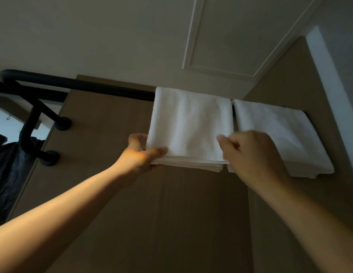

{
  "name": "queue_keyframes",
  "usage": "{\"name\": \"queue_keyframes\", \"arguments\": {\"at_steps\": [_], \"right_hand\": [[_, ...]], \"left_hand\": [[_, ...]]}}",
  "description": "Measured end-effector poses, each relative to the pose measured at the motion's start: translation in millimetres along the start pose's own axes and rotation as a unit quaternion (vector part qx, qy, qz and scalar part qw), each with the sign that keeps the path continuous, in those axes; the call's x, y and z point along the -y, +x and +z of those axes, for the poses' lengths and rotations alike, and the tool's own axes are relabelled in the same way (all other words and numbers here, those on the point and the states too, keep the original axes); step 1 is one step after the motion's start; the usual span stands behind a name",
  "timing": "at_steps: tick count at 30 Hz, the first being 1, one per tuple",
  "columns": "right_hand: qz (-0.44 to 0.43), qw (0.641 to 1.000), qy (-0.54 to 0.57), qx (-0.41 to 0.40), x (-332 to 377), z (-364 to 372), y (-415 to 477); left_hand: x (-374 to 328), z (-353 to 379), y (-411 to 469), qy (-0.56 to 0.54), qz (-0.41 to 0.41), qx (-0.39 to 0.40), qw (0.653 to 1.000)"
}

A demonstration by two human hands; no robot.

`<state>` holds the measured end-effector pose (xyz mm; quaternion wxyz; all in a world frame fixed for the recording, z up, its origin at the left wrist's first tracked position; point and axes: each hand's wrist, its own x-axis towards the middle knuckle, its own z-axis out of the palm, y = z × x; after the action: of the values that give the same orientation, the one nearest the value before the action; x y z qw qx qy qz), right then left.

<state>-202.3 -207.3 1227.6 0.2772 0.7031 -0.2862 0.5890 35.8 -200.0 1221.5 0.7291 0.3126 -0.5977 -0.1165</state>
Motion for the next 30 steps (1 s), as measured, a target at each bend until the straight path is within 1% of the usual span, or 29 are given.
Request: {"name": "queue_keyframes", "arguments": {"at_steps": [2, 4, 5, 8, 10, 11, 16, 22, 27, 30], "right_hand": [[-0.078, 0.995, 0.000, -0.065, 9, 2, 26], [-0.103, 0.992, -0.021, -0.070, 17, 10, 60], [-0.104, 0.992, -0.054, -0.047, 19, 16, 79], [-0.069, 0.987, -0.145, 0.020, 21, 31, 121], [-0.028, 0.985, -0.155, 0.068, 14, 39, 133], [-0.017, 0.984, -0.157, 0.079, 10, 42, 133], [-0.017, 0.983, -0.171, 0.064, 0, 49, 132], [-0.006, 0.980, -0.189, 0.057, -10, 43, 131], [0.008, 0.984, -0.161, 0.074, -13, 39, 128], [0.012, 0.986, -0.148, 0.072, -9, 37, 121]], "left_hand": [[0, 0, 0, 0.004, -0.017, 0.014, 1.000], [-1, -1, 0, 0.006, -0.023, 0.034, 0.999], [-1, -1, -1, 0.006, -0.023, 0.040, 0.999], [-1, 0, -1, 0.004, -0.021, 0.048, 0.999], [-2, 1, 1, 0.006, -0.022, 0.047, 0.999], [-2, 2, 2, 0.010, -0.022, 0.046, 0.999], [0, 3, 6, 0.014, -0.028, 0.043, 0.999], [0, 14, 6, -0.001, -0.036, 0.058, 0.998], [2, 14, 6, 0.002, -0.037, 0.058, 0.998], [3, 11, 6, 0.024, -0.029, 0.048, 0.998]]}}
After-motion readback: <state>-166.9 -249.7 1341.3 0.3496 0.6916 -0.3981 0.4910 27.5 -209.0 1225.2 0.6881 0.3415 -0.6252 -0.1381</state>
